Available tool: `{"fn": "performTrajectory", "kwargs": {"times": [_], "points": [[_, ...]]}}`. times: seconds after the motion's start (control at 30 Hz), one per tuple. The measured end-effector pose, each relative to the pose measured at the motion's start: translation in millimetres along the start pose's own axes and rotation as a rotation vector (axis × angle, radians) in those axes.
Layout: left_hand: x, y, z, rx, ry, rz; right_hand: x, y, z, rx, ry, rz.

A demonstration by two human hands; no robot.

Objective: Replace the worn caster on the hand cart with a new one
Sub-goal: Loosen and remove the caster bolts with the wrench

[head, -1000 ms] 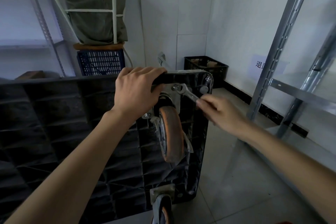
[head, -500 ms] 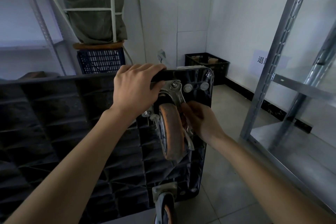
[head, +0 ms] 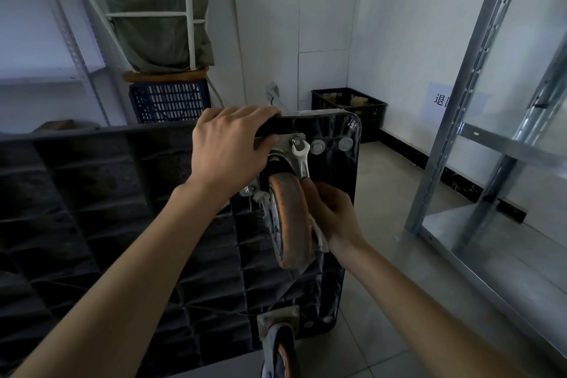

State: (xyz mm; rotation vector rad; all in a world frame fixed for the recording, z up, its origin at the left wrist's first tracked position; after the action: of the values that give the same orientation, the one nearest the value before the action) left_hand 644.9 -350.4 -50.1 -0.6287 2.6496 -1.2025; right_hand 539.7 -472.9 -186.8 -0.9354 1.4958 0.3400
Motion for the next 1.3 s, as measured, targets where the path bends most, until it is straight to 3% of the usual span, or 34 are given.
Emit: {"fn": "performTrajectory", "kwargs": {"times": [0.73, 0.93, 1.03, 1.17, 1.3], "points": [[1.0, 0.4, -0.7, 0.002, 0.004, -0.005, -25.7, -6.2, -18.1, -0.022, 0.214, -0.158], [0.3, 0.7, -0.6, -0.008, 0.003, -0.011, -25.4, -23.7, -42.7, -0.052, 0.476, -0.184], [0.6, 0.3, -0.3, -0.011, -0.005, -0.01, -46.8, -34.2, -63.3, -0.036, 0.692, -0.198], [0.7, 0.6, -0.9, -0.003, -0.004, -0.015, -70.7, -46.6, -68.8, -0.151, 0.884, -0.169], [0.2, 1.1, -1.0, 0.002, -0.008, -0.014, -117.3, -54.8, -72.2, -0.157, 1.139, -0.265]]}}
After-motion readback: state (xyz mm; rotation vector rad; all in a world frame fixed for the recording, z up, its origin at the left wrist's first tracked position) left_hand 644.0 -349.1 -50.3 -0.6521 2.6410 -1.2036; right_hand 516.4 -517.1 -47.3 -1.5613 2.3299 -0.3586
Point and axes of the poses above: each hand's wrist, its own y-axis away from the middle knuckle, its own z-axis out of the palm, x = y × z, the point moved 9 cm from there along -y, towards the middle knuckle, and after that the axes turned 4 degrees about -x, right-handed, at the moved point
